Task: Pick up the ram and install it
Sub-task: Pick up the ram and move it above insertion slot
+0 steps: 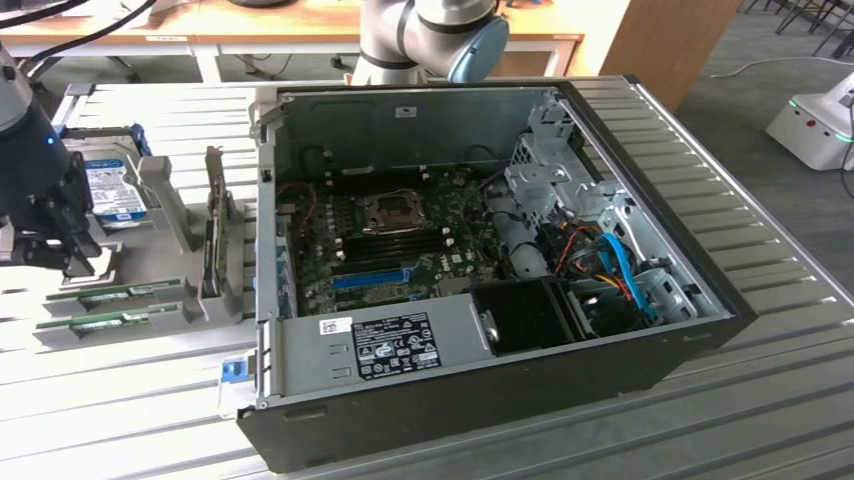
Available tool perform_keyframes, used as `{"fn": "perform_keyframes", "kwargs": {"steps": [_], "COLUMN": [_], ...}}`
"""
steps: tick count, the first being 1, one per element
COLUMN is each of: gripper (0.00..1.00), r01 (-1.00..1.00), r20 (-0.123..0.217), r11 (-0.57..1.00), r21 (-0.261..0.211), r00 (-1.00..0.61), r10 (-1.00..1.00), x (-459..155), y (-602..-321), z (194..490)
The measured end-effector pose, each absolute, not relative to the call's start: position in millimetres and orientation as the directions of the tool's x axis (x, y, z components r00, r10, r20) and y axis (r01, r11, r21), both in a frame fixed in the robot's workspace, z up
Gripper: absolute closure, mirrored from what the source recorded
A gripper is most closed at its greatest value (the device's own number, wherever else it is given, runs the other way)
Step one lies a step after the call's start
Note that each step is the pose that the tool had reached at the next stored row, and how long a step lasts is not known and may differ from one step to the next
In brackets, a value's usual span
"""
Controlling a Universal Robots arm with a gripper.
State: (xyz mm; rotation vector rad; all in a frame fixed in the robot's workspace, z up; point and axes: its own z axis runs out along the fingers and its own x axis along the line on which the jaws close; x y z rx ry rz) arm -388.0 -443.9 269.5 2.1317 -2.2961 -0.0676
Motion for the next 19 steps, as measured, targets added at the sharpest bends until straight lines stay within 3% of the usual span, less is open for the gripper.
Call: {"fn": "perform_keyframes", "kwargs": {"steps": [19], "gripper": [0.7], "r01": [-0.997], "r20": [-0.024], "r11": [0.074], "r21": [0.037], "r00": [-0.075], "r10": [-0.997], "x": [-387.9], "y": [-443.9], "z": [238.9]}}
